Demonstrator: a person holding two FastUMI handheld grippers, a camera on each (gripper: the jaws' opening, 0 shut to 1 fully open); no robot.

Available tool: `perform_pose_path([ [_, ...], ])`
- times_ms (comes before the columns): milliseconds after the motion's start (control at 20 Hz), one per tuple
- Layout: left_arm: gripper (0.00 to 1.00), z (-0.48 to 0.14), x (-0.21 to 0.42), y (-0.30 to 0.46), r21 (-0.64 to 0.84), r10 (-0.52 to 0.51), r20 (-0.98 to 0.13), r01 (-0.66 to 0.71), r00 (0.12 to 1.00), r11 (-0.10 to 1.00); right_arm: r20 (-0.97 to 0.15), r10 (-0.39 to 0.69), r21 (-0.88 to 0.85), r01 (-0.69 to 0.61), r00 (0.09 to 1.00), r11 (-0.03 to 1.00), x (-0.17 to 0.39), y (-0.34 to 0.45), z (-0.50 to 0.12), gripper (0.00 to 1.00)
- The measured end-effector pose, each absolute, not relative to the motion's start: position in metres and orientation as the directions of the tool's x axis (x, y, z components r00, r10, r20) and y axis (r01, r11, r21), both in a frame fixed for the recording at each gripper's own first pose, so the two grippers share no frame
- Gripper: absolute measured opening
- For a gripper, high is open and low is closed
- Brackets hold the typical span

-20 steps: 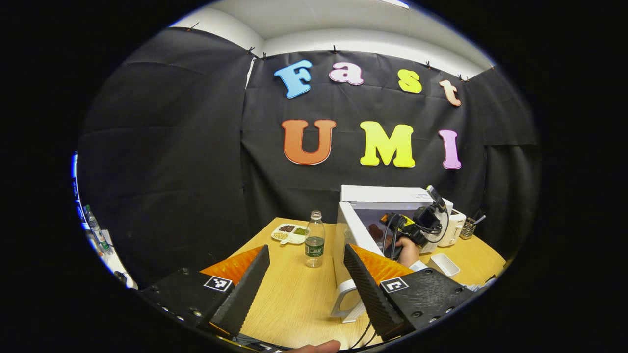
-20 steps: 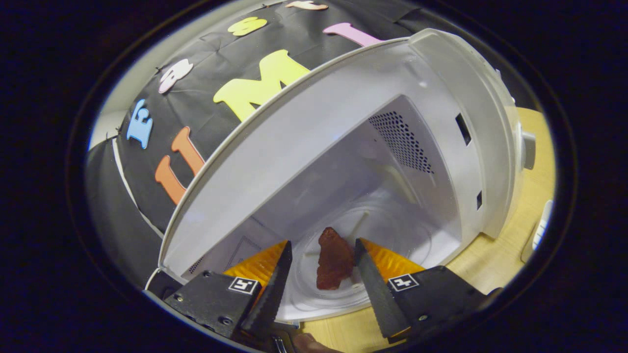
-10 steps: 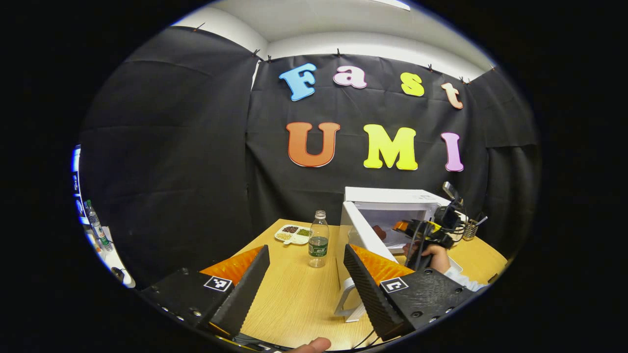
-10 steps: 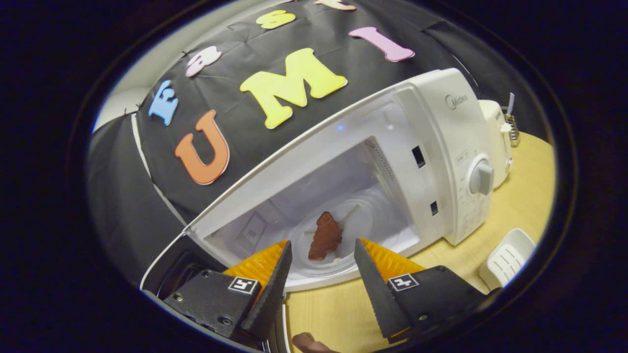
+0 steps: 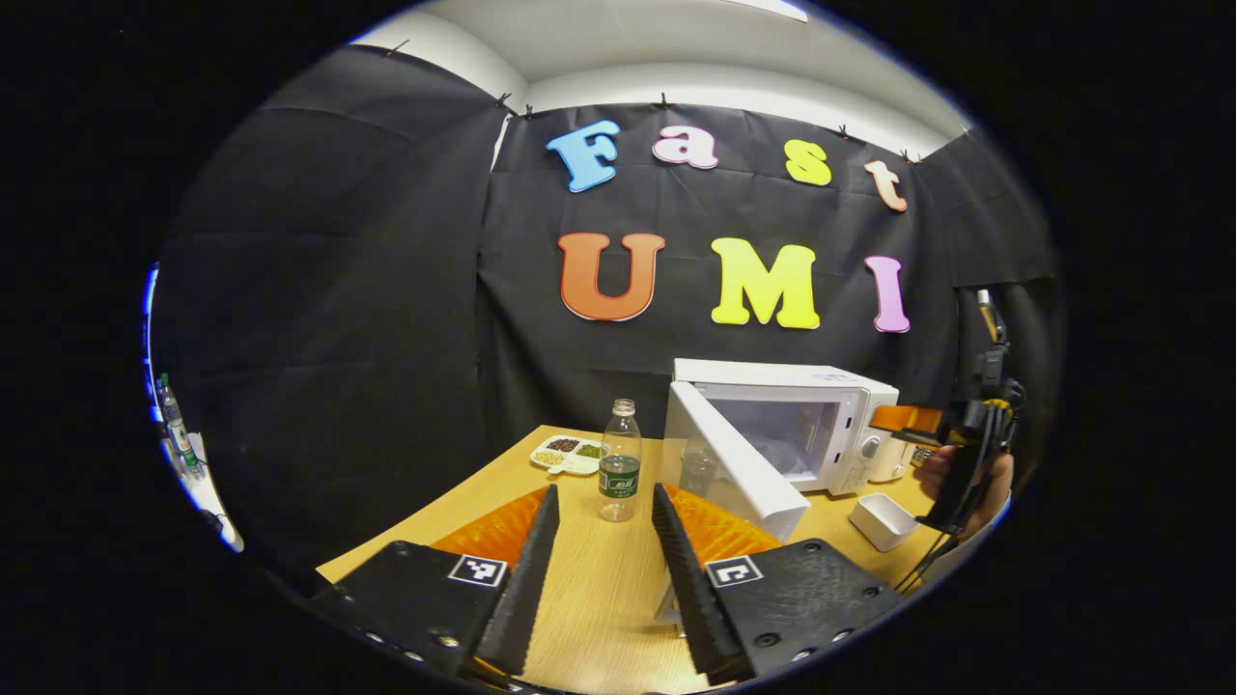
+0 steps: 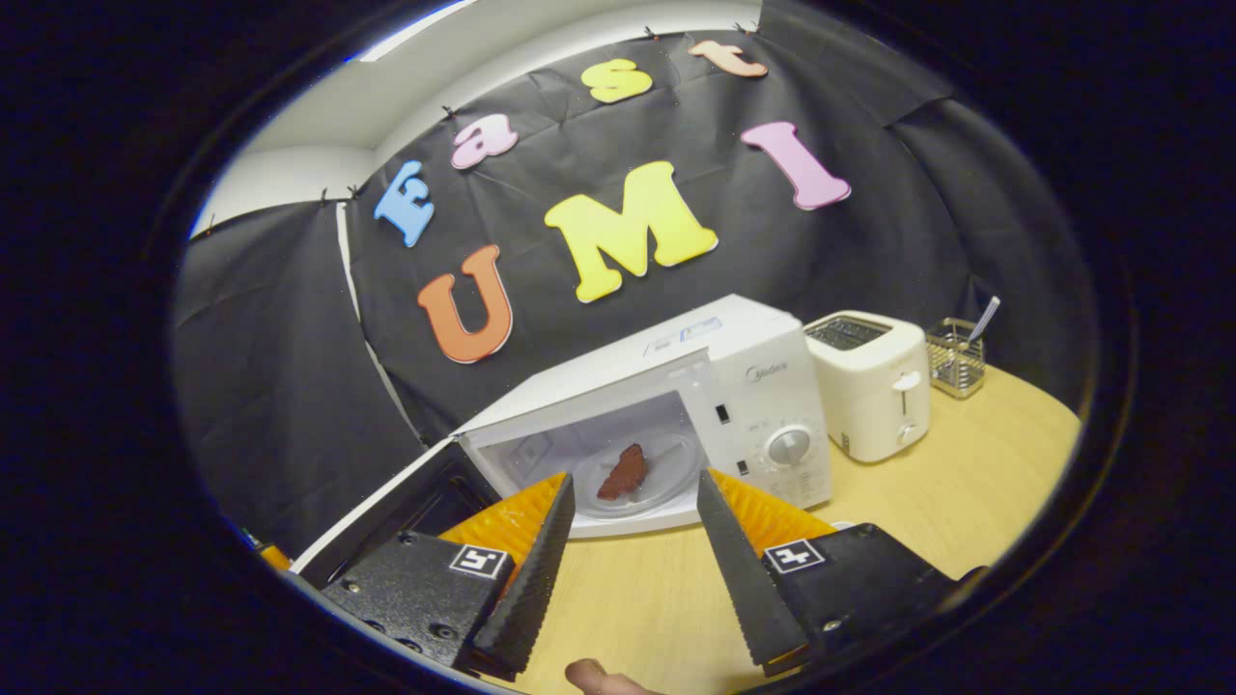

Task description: Open the microwave oven with the left hand, put the food in, and close the microwave oven.

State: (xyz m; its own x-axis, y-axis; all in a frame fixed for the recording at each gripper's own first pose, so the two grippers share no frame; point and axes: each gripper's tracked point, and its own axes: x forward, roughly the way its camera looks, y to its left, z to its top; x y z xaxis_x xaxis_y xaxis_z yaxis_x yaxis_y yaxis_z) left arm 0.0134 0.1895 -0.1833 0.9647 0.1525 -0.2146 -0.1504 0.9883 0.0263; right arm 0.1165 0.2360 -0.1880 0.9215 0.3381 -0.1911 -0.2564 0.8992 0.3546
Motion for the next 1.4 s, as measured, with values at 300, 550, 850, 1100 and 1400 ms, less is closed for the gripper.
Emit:
perform_pose_path([
  [300,0.0,-0.217,0.013,0.199,0.027,0.169,-0.248,-0.167,0.954,0.986,-0.108,0.218,0.184,-0.196,0.97,0.963,0.065,0.153,-0.133,0.82],
  [550,0.0,-0.241,0.028,0.189,0.032,0.146,-0.25,-0.143,0.957,0.989,-0.063,0.167,0.079,-0.162,0.984,0.984,0.034,0.113,-0.104,0.82],
  [850,0.0,-0.257,0.04,0.158,-0.031,0.071,-0.264,-0.082,0.962,0.996,-0.016,0.151,0.079,-0.149,0.988,0.986,0.017,0.093,-0.094,0.82],
  [1100,0.0,-0.261,0.043,0.128,0.0,0.011,-0.259,-0.012,0.966,1.0,-0.014,0.131,0.062,-0.13,0.991,0.99,0.021,0.083,-0.094,0.82],
  [1400,0.0,-0.258,0.054,0.079,-0.016,-0.087,-0.236,0.086,0.968,0.996,0.013,0.166,0.036,-0.167,0.986,0.985,0.017,0.089,-0.084,0.82],
])
